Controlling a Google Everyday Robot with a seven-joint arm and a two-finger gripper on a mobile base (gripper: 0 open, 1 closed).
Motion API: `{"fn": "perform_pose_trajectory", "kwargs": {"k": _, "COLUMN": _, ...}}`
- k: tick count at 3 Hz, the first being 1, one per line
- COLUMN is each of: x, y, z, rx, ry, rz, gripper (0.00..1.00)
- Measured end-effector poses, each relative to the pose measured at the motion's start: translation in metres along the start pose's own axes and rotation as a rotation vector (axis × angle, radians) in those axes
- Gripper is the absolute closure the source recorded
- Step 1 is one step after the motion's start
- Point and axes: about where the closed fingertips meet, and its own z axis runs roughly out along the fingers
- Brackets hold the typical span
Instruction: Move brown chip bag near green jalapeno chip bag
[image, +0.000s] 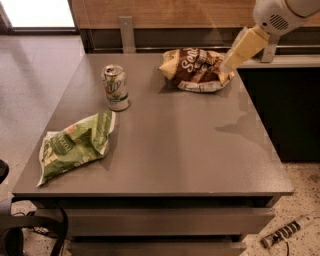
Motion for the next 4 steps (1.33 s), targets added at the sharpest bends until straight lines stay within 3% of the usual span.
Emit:
{"fn": "perform_pose_trajectory", "kwargs": {"k": 1, "x": -0.016, "y": -0.012, "z": 0.043, "rx": -0.035, "ry": -0.047, "rz": 0.019, "gripper": 0.0}}
{"fn": "perform_pose_trajectory", "kwargs": {"k": 2, "x": -0.016, "y": -0.013, "z": 0.046, "rx": -0.04, "ry": -0.044, "rz": 0.019, "gripper": 0.0}}
{"fn": "perform_pose_trajectory", "kwargs": {"k": 3, "x": -0.019, "y": -0.018, "z": 0.079, "rx": -0.082, "ry": -0.017, "rz": 0.014, "gripper": 0.0}}
{"fn": "perform_pose_trajectory", "kwargs": {"k": 4, "x": -0.02, "y": -0.017, "z": 0.134, "rx": -0.168, "ry": -0.007, "rz": 0.031, "gripper": 0.0}}
